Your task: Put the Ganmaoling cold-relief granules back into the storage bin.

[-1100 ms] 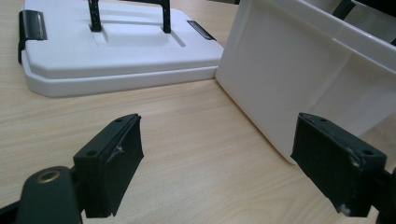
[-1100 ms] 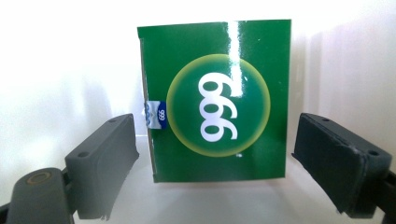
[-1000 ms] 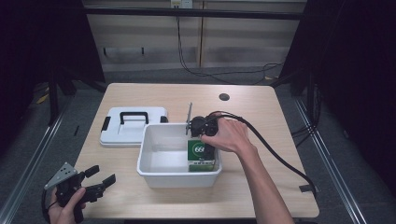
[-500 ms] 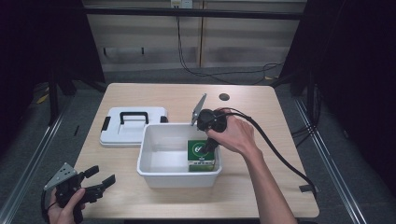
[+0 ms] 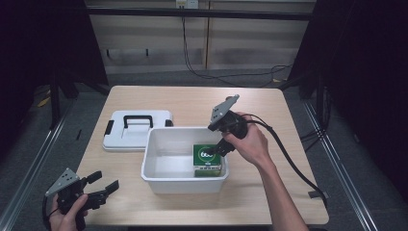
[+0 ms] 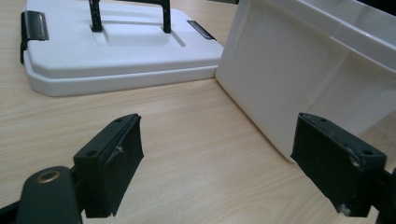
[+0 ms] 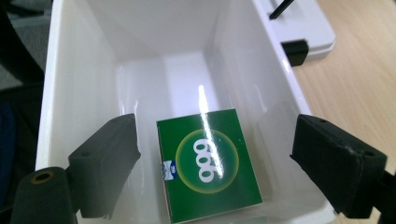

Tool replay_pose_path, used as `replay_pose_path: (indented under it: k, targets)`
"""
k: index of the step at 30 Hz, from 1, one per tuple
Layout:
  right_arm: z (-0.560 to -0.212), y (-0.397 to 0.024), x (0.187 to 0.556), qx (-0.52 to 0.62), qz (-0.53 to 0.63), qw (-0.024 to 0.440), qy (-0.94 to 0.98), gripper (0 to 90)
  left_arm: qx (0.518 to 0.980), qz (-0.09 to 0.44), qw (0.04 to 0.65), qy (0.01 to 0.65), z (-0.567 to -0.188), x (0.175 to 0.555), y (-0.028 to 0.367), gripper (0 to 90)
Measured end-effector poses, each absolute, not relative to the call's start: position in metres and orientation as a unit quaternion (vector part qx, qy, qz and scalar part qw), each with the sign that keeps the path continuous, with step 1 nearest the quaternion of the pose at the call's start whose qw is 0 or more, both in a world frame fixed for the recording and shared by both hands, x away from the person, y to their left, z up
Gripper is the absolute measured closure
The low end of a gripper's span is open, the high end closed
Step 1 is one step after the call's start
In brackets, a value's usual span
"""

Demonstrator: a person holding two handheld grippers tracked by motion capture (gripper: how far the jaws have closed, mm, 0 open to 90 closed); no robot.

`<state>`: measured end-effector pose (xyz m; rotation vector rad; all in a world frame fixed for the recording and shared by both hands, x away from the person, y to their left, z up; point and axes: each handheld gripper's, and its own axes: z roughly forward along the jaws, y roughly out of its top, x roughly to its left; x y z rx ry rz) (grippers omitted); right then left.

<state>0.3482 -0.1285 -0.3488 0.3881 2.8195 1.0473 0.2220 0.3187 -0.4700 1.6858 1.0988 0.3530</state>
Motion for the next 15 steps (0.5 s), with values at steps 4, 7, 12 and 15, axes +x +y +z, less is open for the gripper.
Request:
replay_pose_path:
  k: [4, 7, 12, 15]
  targets:
    - [-0.348, -0.139, 0.343, 0.137, 0.379, 0.066, 0.913, 14.3, 0.705, 0.151, 0.520, 0.458, -0.469, 0.222, 0.320, 15.9]
    - [-0.345, -0.148, 0.339, 0.146, 0.406, 0.071, 0.899, 14.2, 0.705, 0.151, 0.520, 0.458, -0.469, 0.222, 0.320, 15.9]
    - [-0.342, -0.160, 0.332, 0.158, 0.419, 0.084, 0.890, 14.2, 0.706, 0.151, 0.519, 0.457, -0.469, 0.222, 0.320, 15.9]
    - [-0.344, -0.167, 0.328, 0.165, 0.423, 0.091, 0.887, 14.3, 0.705, 0.150, 0.519, 0.459, -0.470, 0.222, 0.320, 15.9]
